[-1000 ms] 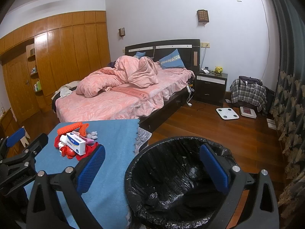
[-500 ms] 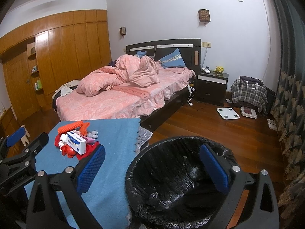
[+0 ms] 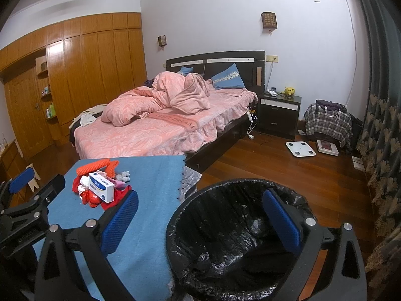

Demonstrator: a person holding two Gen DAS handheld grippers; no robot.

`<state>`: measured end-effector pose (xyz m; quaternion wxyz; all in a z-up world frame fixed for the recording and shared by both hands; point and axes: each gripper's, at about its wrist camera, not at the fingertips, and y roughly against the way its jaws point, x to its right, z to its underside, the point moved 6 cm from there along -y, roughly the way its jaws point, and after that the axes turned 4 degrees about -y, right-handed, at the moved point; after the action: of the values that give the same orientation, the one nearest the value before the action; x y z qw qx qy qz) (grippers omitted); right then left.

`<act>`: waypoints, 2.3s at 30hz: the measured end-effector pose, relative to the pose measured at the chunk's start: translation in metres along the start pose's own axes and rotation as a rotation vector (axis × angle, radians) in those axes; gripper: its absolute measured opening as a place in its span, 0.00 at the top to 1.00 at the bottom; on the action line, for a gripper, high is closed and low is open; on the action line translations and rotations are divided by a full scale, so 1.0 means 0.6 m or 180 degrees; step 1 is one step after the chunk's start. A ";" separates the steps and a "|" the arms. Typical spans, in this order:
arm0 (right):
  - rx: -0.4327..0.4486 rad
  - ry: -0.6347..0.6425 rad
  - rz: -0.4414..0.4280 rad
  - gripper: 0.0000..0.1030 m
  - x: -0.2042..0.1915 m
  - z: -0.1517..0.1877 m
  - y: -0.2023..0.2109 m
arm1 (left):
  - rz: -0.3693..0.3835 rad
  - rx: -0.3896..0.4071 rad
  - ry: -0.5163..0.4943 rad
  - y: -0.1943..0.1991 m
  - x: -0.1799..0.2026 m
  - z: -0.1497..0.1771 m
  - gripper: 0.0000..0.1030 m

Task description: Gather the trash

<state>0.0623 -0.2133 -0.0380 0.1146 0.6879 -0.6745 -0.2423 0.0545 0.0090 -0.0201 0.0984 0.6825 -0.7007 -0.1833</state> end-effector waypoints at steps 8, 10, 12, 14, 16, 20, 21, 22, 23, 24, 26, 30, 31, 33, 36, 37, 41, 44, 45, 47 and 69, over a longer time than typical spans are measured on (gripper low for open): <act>-0.0002 0.0000 -0.0005 0.06 -0.001 0.001 0.000 | -0.0001 -0.0004 0.0003 0.000 0.000 0.000 0.05; -0.0002 0.0000 -0.0004 0.06 -0.001 0.002 -0.001 | 0.0001 -0.0003 0.0004 0.000 0.000 0.000 0.05; -0.0003 -0.0001 -0.0004 0.06 -0.001 0.000 0.000 | 0.0001 -0.0003 0.0004 0.000 0.000 0.000 0.05; -0.0010 0.0001 -0.0010 0.06 -0.002 0.001 0.000 | 0.0002 -0.0004 0.0002 0.000 -0.001 0.000 0.05; -0.0008 0.0002 -0.0011 0.06 -0.001 0.002 -0.001 | 0.0002 -0.0007 0.0008 0.000 -0.001 0.000 0.05; -0.0008 0.0005 -0.0013 0.06 -0.002 0.001 -0.001 | 0.0001 -0.0005 0.0008 0.000 -0.001 0.000 0.05; -0.0009 0.0005 -0.0014 0.06 -0.003 0.000 0.000 | 0.0001 -0.0006 0.0009 0.000 0.000 0.000 0.05; -0.0008 0.0000 -0.0013 0.06 -0.002 0.002 -0.001 | 0.0003 -0.0006 0.0012 0.000 0.000 0.000 0.05; -0.0008 0.0004 -0.0022 0.06 -0.012 0.003 -0.006 | 0.0002 -0.0006 0.0018 0.003 -0.005 -0.009 0.05; -0.0008 0.0008 -0.0034 0.06 -0.022 0.005 -0.013 | -0.0004 -0.0006 0.0023 0.004 -0.002 -0.010 0.05; -0.0004 0.0017 -0.0045 0.06 -0.029 0.005 -0.015 | -0.0015 -0.0005 0.0036 0.002 -0.013 -0.006 0.05; -0.0007 0.0035 -0.0090 0.06 -0.048 0.006 -0.024 | -0.0033 -0.0021 0.0070 0.000 -0.024 -0.001 0.05; -0.0014 0.0039 -0.0103 0.06 -0.053 0.006 -0.028 | -0.0046 -0.0026 0.0078 -0.001 -0.026 0.001 0.05; -0.0024 0.0052 -0.0139 0.06 -0.062 0.007 -0.036 | -0.0067 -0.0038 0.0099 -0.004 -0.031 0.004 0.05; -0.0022 0.0083 -0.0177 0.06 -0.073 0.006 -0.048 | -0.0113 -0.0069 0.0136 -0.012 -0.041 0.012 0.05; -0.0025 0.0089 -0.0192 0.06 -0.078 0.005 -0.053 | -0.0133 -0.0084 0.0149 -0.016 -0.047 0.013 0.05; -0.0038 0.0097 -0.0293 0.06 -0.105 0.006 -0.082 | -0.0247 -0.0120 0.0169 -0.031 -0.076 0.026 0.05; -0.0051 0.0120 -0.0389 0.06 -0.134 0.012 -0.114 | -0.0378 -0.0172 0.0210 -0.051 -0.120 0.043 0.05; -0.0060 0.0139 -0.0404 0.06 -0.145 0.016 -0.127 | -0.0436 -0.0196 0.0244 -0.059 -0.138 0.050 0.05; -0.0101 0.0171 -0.0454 0.06 -0.165 0.025 -0.155 | -0.0505 -0.0271 0.0332 -0.076 -0.179 0.068 0.05; -0.0534 0.0587 -0.0856 0.25 -0.367 0.143 -0.388 | -0.1023 -0.0644 0.0424 -0.242 -0.373 0.194 0.05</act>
<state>0.2293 0.0328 -0.1847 0.1996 0.7792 -0.5405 -0.2467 0.1541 0.2451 -0.1582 0.1820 0.7828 -0.5527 -0.2206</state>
